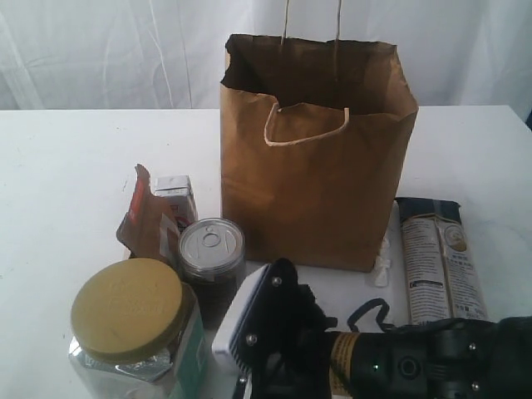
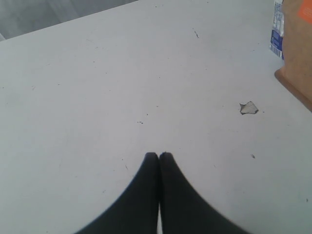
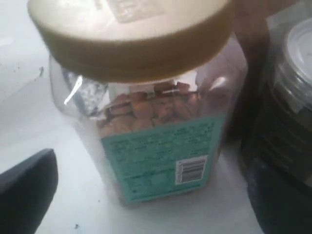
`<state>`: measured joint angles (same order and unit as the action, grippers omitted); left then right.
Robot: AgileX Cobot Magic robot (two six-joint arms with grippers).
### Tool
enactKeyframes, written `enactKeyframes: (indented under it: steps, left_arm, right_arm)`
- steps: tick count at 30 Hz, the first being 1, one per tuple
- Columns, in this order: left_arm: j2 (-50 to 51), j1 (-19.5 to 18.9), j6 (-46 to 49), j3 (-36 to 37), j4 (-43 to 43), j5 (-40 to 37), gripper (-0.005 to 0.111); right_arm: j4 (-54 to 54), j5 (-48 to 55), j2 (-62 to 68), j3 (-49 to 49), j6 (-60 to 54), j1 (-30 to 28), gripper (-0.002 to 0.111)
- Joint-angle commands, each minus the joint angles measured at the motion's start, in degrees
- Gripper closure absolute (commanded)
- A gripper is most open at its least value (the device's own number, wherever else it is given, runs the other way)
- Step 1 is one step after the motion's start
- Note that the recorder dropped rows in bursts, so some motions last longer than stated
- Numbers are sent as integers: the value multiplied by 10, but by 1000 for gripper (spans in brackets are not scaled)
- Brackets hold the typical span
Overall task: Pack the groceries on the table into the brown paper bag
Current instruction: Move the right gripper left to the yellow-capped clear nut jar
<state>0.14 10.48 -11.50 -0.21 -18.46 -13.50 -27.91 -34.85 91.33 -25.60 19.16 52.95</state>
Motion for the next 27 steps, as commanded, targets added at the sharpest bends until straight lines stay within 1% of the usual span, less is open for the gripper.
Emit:
enactKeyframes:
  steps: [1,3,5,9,17,27]
  left_arm:
    - [-1,-2,-2,2,0,2,107]
    - [-1,-2,-2,2,0,2,107]
    - [-1,-2,-2,2,0,2,107]
    - [-1,-2,-2,2,0,2,107]
    - [-1,-2,-2,2,0,2,107]
    - [-1,-2,-2,2,0,2,107]
  right_arm:
    - [-5,-41,26,0,-165,-5,9]
    - [-5,-68,41,0,-192,-5,9]
    - [-4,-86,53,-1,-192,-5,9]
    - [7,-88,68,-10,-192,-5,9]
    - [104,-109,81,-13,-192,-5,9]
    - [99,-144,82,-18,-192,-5,9]
